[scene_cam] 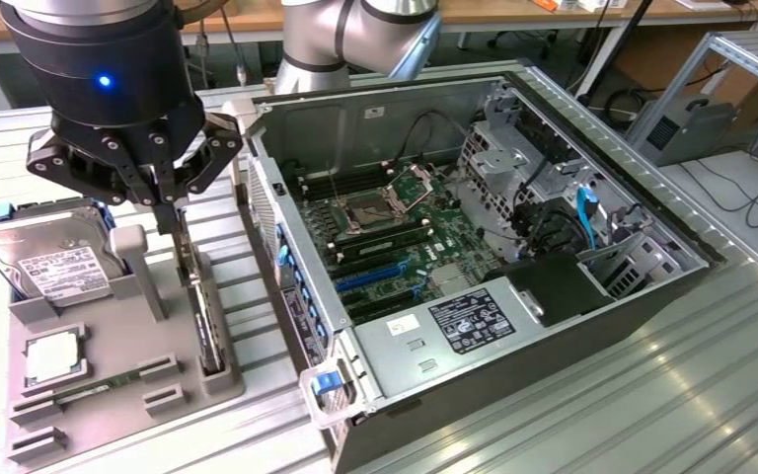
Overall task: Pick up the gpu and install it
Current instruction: 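Reach for the gpu, then pick up the gpu and move the gpu toward the slot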
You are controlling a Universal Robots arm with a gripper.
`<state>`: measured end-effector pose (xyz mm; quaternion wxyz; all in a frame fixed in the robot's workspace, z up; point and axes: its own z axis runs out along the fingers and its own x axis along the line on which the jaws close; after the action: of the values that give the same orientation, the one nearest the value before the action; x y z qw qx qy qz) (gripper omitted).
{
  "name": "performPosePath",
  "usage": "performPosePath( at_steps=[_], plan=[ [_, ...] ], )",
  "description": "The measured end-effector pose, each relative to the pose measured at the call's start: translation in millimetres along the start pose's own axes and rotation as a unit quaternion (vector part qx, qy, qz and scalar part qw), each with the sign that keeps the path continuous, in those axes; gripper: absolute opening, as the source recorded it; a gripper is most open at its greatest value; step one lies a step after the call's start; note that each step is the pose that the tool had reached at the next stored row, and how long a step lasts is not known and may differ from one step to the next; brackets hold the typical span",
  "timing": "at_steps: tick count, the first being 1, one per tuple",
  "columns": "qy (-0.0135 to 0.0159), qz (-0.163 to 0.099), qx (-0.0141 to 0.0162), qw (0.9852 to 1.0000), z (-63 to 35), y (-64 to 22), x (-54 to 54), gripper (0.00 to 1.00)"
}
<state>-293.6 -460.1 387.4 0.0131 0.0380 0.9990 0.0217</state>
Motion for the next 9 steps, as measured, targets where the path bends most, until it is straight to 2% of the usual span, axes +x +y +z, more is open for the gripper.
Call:
performPosePath(
  at_steps=[9],
  plan=[
    [0.0,-0.001,0.0001,1.0,0.0,0.1,-1.4,0.11]
  ],
)
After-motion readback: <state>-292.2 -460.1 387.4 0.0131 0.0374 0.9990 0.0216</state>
